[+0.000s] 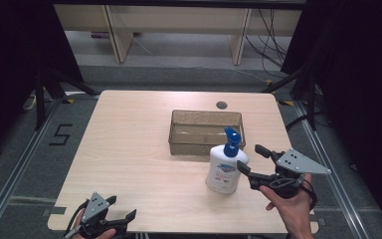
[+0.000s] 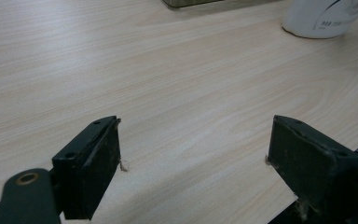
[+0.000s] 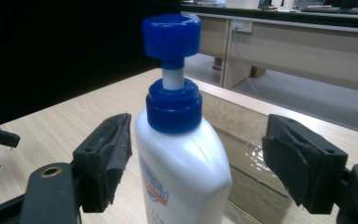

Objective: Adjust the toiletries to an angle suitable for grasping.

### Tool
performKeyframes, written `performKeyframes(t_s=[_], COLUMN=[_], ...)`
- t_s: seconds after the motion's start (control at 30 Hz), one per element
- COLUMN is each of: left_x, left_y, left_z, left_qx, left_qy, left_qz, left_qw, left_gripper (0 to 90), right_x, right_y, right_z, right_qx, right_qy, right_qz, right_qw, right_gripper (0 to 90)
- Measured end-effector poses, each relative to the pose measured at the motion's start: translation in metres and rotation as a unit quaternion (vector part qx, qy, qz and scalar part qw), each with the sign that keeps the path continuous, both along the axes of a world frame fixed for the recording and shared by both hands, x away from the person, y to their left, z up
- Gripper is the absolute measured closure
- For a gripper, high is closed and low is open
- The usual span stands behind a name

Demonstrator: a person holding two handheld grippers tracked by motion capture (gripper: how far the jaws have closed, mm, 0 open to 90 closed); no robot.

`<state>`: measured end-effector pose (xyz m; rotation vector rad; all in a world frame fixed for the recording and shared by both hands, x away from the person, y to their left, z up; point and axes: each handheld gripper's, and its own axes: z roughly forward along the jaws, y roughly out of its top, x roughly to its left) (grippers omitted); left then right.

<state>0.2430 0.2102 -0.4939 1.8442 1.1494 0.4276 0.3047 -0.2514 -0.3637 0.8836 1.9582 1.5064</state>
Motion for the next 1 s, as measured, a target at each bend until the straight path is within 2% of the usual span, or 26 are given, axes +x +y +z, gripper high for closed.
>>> performKeyframes(t_s=[0.03,0.07,0.13,0.17,0.27,0.3,0.33,0.37,0.4,0.47,0.5,0.53,0.57,0.6,0.67,0.7,0.77,0.8,0.83,0.93,0.97,1.0], left_x=[0.0,0.0,-0.001,-0.001,-0.001,-0.001,-0.001,-0.001,-0.001,-0.001,-0.001,0.0,0.0,0.0,0.0,0.0,-0.001,-0.001,-0.001,0.0,0.0,0.0], left_y=[0.0,0.0,0.0,0.001,0.0,0.0,0.0,0.0,0.0,0.0,0.001,0.001,0.002,0.002,0.001,0.001,0.0,0.0,0.0,0.0,0.0,0.001], left_z=[0.0,0.0,0.001,0.001,0.001,0.001,0.001,0.001,0.001,0.001,0.001,0.001,0.001,0.001,0.001,0.001,0.001,0.001,0.001,0.001,0.001,0.002], left_qx=[0.002,0.002,0.003,0.002,0.002,0.003,0.001,0.002,0.003,0.003,0.004,0.003,0.001,0.001,-0.002,-0.003,-0.005,-0.005,-0.005,-0.008,-0.008,-0.008], left_qy=[0.0,0.0,-0.001,-0.002,-0.001,0.0,0.0,0.001,0.001,-0.001,-0.003,-0.001,-0.002,-0.003,-0.003,-0.003,-0.005,-0.005,-0.005,-0.006,-0.006,-0.006], left_qz=[-0.001,-0.002,0.0,0.0,0.0,-0.001,0.0,0.0,0.0,0.001,0.001,0.003,0.002,0.002,0.0,-0.001,-0.007,-0.007,-0.007,-0.004,-0.004,-0.005], left_qw=[1.0,1.0,1.0,1.0,1.0,1.0,1.0,1.0,1.0,1.0,1.0,1.0,1.0,1.0,1.0,1.0,1.0,1.0,1.0,0.9999,0.9999,0.9999], left_gripper=[16.4,16.4,16.4,16.4,16.4,16.4,16.4,16.5,16.4,16.4,16.4,16.4,16.5,16.4,16.4,16.5,16.4,16.4,16.5,16.4,16.5,16.4], right_x=[0.001,0.0,0.004,0.003,0.005,0.005,0.006,0.008,0.009,0.01,0.011,0.012,0.014,0.014,0.016,0.017,0.017,0.019,0.018,0.021,0.021,0.022], right_y=[0.001,0.004,0.005,0.007,0.01,0.012,0.013,0.013,0.013,0.017,0.018,0.019,0.02,0.021,0.023,0.023,0.025,0.025,0.026,0.027,0.027,0.028], right_z=[0.0,0.0,0.001,0.002,0.006,0.007,0.008,0.009,0.01,0.011,0.011,0.012,0.012,0.012,0.013,0.013,0.014,0.014,0.014,0.014,0.015,0.014], right_qx=[0.002,0.013,0.007,0.015,0.008,0.017,0.017,0.012,0.013,0.023,0.02,0.018,0.013,0.014,0.022,0.015,0.02,0.017,0.022,0.017,0.017,0.024], right_qy=[-0.001,0.021,0.003,0.013,-0.006,0.005,0.008,-0.007,-0.008,0.007,0.009,0.008,-0.007,0.001,-0.001,-0.012,0.002,-0.005,0.004,-0.003,0.002,0.001], right_qz=[0.003,0.007,0.012,0.014,0.019,0.027,0.025,0.022,0.023,0.028,0.028,0.031,0.032,0.032,0.039,0.035,0.035,0.036,0.038,0.036,0.035,0.041], right_qw=[1.0,0.9997,0.9999,0.9997,0.9998,0.9995,0.9995,0.9997,0.9996,0.9993,0.9994,0.9993,0.9994,0.9994,0.999,0.9992,0.9992,0.9992,0.999,0.9992,0.9992,0.9989], right_gripper=[24.8,24.9,25.1,25.2,25.8,26.2,26.3,26.6,27.0,28.0,28.7,29.4,29.6,29.8,30.6,30.8,31.4,31.7,32.1,33.1,33.4,33.4])
